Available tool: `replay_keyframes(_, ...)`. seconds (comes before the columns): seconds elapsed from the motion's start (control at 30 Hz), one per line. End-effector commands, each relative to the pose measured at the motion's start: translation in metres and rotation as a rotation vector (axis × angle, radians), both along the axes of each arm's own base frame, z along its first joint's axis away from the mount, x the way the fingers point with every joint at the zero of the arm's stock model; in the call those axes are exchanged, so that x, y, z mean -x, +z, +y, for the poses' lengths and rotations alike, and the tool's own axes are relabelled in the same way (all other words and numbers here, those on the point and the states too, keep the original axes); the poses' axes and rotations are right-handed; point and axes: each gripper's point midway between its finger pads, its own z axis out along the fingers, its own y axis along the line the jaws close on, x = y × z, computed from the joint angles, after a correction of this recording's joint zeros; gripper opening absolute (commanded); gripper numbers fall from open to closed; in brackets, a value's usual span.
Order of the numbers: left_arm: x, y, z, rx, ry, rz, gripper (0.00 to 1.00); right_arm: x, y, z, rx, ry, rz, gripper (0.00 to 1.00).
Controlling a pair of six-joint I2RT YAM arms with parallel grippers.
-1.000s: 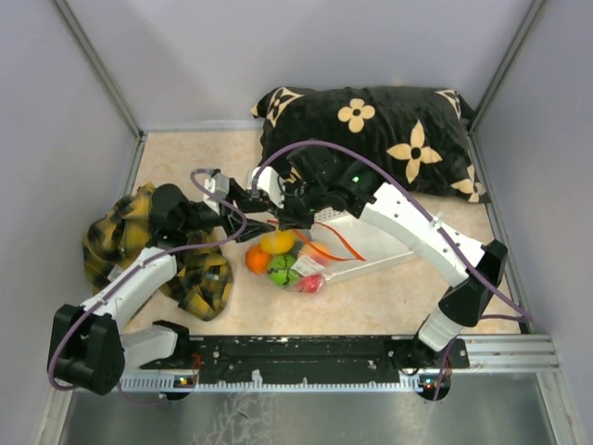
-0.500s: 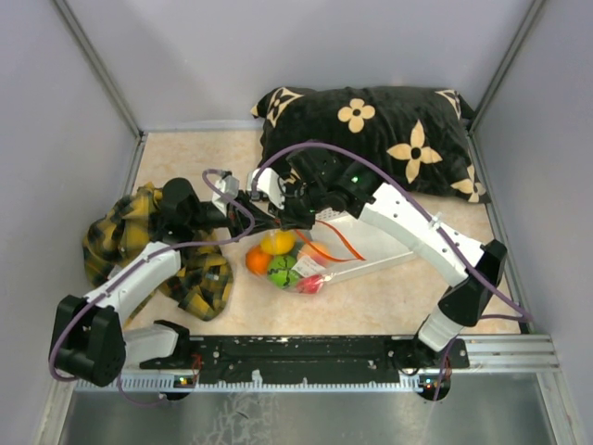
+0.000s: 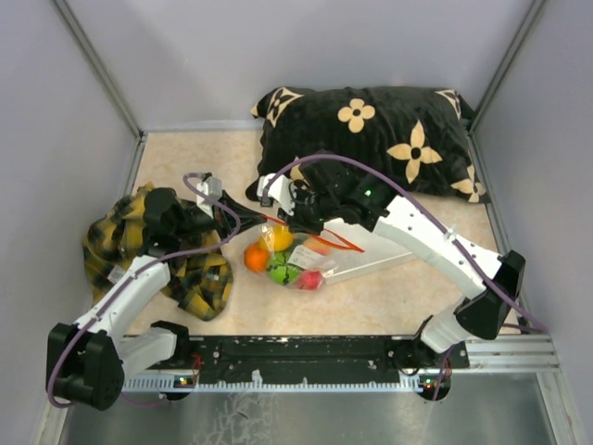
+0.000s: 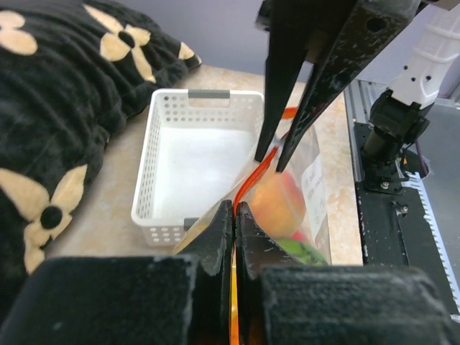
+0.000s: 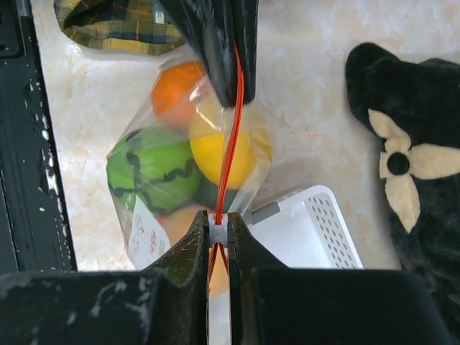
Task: Place the food in the zip-top bag and seal the zipper
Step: Zip the zipper food storage bag at the center of the board.
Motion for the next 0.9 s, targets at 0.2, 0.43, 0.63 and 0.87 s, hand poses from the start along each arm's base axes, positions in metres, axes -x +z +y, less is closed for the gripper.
replay_keyframes(0.2,-0.023,0.009,0.035,0.062,0.179,-0.006,0.00,0.001,0.002,-0.044,0.036,-0.127,-0.010,0.00)
replay_keyframes(0.43,-0.033,0.009,0.047,0.079,0.262,0.004,0.00,0.004,-0.001,-0.055,0.036,-0.166,0.002,0.00)
replay_keyframes(0.63,-0.041,0.010,0.055,0.102,0.337,0.014,0.00,0.007,-0.004,-0.060,0.036,-0.187,0.013,0.00)
replay_keyframes(0.87,-0.055,0.009,0.066,0.120,0.445,0.036,0.00,0.009,-0.007,-0.072,0.035,-0.248,0.031,0.00)
